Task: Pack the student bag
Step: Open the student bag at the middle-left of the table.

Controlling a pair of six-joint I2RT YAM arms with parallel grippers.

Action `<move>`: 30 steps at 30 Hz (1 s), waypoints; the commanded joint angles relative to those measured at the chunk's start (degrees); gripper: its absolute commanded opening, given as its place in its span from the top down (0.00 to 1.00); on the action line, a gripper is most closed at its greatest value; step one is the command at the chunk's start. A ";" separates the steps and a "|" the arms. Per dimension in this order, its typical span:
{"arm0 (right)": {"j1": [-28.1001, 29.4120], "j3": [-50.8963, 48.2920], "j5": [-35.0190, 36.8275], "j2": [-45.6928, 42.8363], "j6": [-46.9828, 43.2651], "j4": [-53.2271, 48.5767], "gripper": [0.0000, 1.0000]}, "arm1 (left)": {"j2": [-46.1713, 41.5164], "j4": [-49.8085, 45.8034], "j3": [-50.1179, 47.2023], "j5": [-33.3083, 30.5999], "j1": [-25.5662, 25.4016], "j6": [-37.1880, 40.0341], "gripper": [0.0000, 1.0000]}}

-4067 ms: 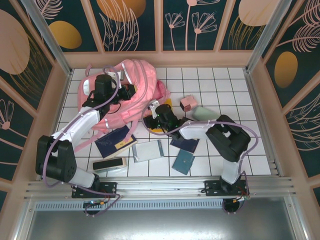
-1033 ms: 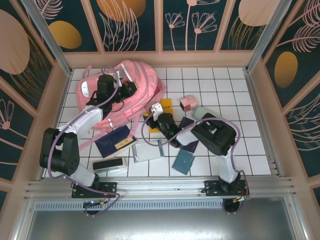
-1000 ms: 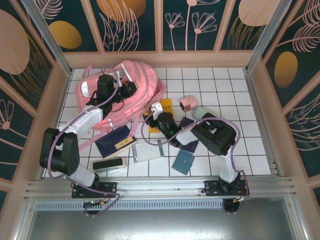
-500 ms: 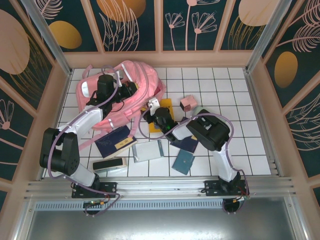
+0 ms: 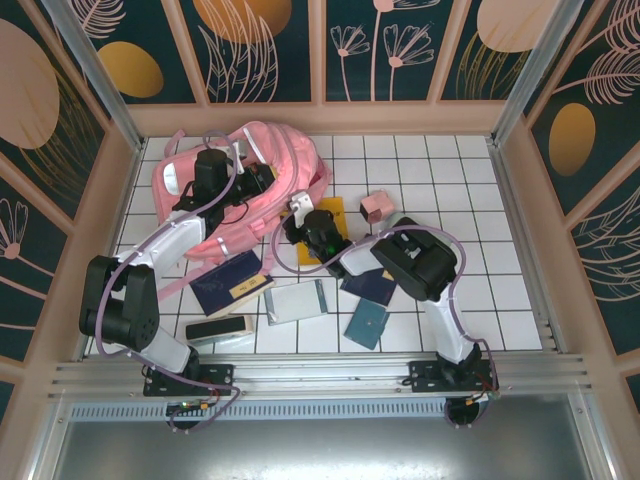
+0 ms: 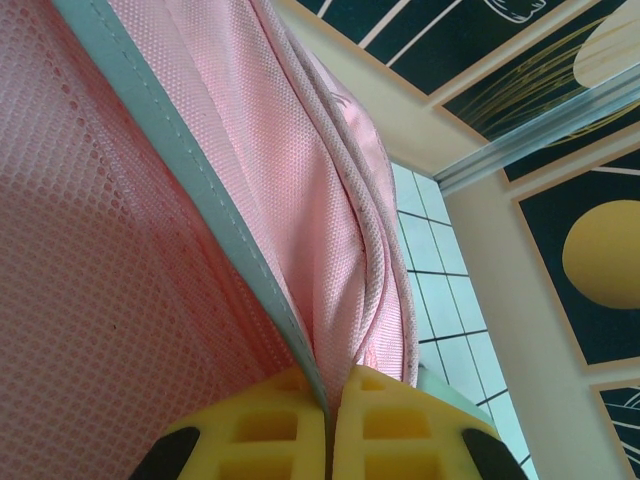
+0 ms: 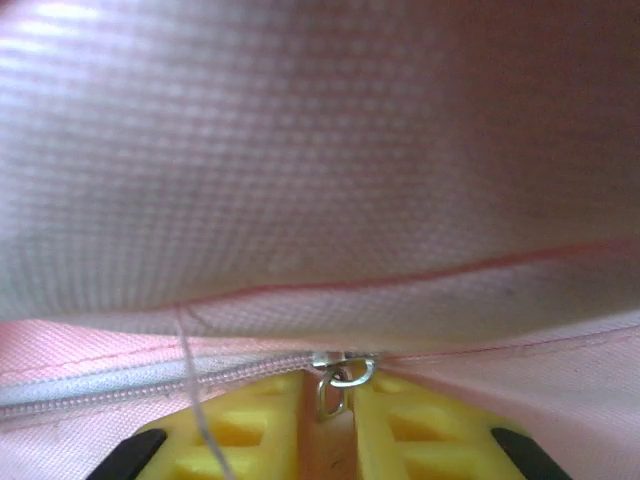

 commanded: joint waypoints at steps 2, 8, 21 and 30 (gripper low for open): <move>0.50 0.29 -1.12 0.56 0.59 -0.99 0.92 | -1.12 6.26 1.01 3.05 -0.29 -0.93 1.00; 1.64 -3.78 -2.89 -1.51 -0.02 1.87 0.97 | -0.18 5.70 2.19 2.89 -0.31 -0.17 1.00; 7.21 -4.47 -5.48 -3.17 -2.93 1.19 0.96 | 1.65 5.83 4.03 2.13 -0.31 0.19 1.00; 10.26 0.71 -9.63 -2.21 -4.06 -3.03 0.92 | 2.57 4.00 5.79 3.29 -0.31 2.68 1.00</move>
